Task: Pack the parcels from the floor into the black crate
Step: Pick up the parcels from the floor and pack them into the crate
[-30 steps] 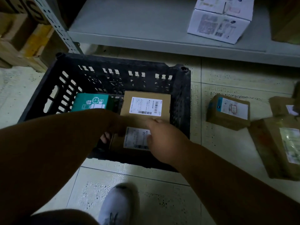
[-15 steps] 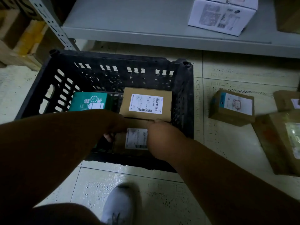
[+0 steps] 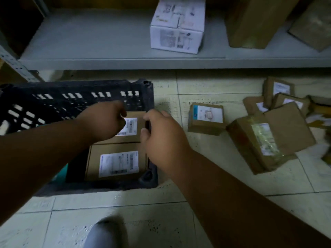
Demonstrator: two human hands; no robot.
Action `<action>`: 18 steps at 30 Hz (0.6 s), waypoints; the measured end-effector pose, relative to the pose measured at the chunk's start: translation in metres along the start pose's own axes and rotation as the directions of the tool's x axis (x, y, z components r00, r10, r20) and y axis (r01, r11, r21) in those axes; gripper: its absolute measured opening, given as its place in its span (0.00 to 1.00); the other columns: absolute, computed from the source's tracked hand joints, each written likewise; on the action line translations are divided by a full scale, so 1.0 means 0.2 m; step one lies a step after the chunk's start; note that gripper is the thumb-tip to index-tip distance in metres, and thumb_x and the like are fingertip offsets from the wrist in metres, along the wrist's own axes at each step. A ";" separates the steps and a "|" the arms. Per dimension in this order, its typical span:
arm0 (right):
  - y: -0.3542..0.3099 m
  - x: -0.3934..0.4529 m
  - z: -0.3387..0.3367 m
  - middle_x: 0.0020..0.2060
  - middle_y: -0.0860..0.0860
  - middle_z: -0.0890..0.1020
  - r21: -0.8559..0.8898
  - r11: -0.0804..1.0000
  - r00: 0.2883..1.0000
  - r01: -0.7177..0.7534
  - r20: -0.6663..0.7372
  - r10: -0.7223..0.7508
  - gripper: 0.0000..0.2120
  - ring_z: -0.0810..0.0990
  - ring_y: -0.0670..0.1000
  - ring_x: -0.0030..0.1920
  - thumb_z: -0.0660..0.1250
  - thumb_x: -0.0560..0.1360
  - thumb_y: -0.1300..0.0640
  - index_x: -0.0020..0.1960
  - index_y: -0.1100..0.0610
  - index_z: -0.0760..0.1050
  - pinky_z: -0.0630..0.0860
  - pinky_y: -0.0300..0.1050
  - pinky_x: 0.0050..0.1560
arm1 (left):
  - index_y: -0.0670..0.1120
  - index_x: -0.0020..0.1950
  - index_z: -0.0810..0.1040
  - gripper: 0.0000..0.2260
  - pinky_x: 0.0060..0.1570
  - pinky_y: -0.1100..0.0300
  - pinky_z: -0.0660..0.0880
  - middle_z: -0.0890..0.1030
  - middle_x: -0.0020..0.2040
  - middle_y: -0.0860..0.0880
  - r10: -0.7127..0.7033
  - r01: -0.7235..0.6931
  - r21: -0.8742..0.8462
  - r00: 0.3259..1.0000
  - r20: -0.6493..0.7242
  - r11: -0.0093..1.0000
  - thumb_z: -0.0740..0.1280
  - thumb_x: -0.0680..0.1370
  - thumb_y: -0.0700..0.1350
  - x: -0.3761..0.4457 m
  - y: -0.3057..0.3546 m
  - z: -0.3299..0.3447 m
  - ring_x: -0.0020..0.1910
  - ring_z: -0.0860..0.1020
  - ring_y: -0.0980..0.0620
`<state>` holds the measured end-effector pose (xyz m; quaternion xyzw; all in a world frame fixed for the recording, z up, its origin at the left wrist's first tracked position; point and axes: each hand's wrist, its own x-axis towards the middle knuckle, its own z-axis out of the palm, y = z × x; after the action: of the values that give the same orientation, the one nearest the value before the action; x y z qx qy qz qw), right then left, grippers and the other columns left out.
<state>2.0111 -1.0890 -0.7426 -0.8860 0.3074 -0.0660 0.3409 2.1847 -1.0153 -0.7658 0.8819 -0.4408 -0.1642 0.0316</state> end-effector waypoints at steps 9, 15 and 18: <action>0.27 -0.21 -0.24 0.59 0.53 0.75 0.022 0.997 0.979 -0.072 -0.192 0.075 0.17 0.75 0.52 0.58 0.64 0.78 0.56 0.66 0.55 0.72 0.71 0.42 0.51 | 0.54 0.54 0.73 0.09 0.37 0.61 0.73 0.77 0.40 0.58 0.409 -0.435 -0.154 0.896 -0.174 0.887 0.67 0.76 0.43 -0.16 0.58 -0.14 0.38 0.77 0.59; 0.56 -0.40 -0.40 0.60 0.52 0.76 -0.022 0.978 0.938 -0.207 -0.289 0.192 0.18 0.76 0.52 0.59 0.64 0.78 0.52 0.67 0.53 0.70 0.76 0.47 0.57 | 0.57 0.56 0.72 0.10 0.45 0.54 0.77 0.79 0.45 0.58 0.561 -0.563 -0.081 0.826 -0.045 0.822 0.65 0.76 0.47 -0.16 0.96 -0.04 0.41 0.78 0.57; 0.74 -0.51 -0.48 0.59 0.51 0.77 -0.020 0.958 0.911 -0.286 -0.317 0.265 0.19 0.76 0.52 0.59 0.65 0.77 0.51 0.67 0.52 0.71 0.75 0.50 0.59 | 0.57 0.58 0.71 0.11 0.43 0.59 0.75 0.79 0.47 0.57 0.631 -0.631 -0.017 0.776 0.016 0.776 0.63 0.76 0.48 -0.18 1.19 0.04 0.40 0.75 0.60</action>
<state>1.8243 -1.1685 -0.7551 -0.8230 0.4810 -0.1459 0.2647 1.9789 -1.1309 -0.7163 0.6816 -0.7100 -0.1554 0.0850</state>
